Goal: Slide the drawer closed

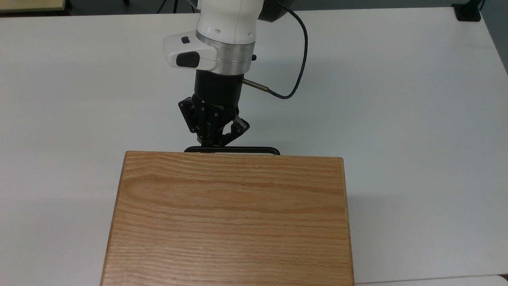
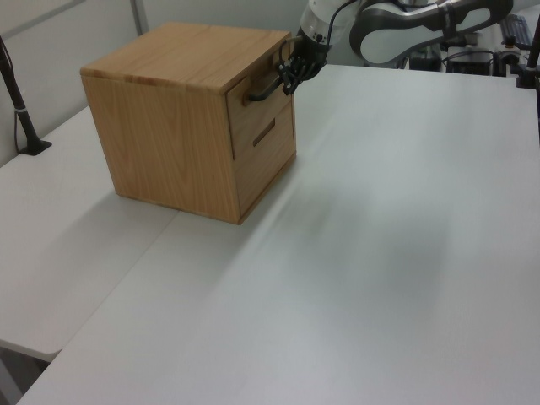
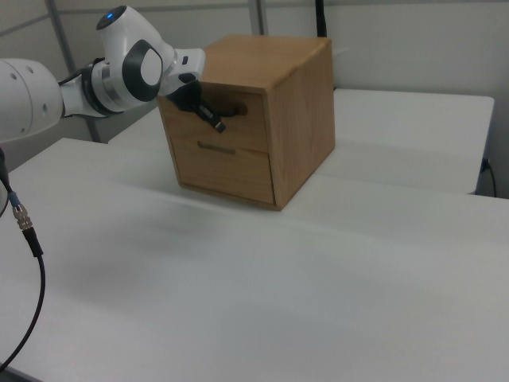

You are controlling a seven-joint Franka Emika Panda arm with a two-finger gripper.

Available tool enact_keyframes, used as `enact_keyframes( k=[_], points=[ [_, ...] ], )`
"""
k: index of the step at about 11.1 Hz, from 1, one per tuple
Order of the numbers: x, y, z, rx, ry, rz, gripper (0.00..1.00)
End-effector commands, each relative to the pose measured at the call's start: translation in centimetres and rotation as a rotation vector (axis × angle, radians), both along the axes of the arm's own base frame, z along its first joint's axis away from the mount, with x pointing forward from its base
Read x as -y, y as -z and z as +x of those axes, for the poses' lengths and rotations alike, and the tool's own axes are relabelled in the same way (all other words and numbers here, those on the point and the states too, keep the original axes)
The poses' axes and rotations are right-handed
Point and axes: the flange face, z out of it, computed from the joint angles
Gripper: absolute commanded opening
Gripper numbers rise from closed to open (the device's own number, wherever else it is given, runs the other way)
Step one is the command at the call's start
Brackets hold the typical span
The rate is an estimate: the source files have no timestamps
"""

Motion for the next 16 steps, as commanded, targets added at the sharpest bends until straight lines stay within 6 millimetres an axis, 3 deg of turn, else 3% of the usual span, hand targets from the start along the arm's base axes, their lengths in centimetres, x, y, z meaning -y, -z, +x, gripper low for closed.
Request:
enact_keyframes(
  k=[1,4,8,11,13,16],
  points=[
    [-0.1,0.8,-1.6,-0.077,-0.062,-0.056,0.11],
    [-2.0,-0.6,-6.3,-0.378,-0.156,-0.072,0.11],
    [-2.5,-8.1,-14.2,-0.575,-0.205,-0.033,0.11],
    [-2.1,-10.8,-18.6,-0.607,-0.240,0.030,0.15],
    [0.8,-11.9,-21.3,-0.583,-0.394,0.053,0.21],
    [6.3,-12.8,-19.7,-0.487,-0.460,0.044,0.25]
  ],
)
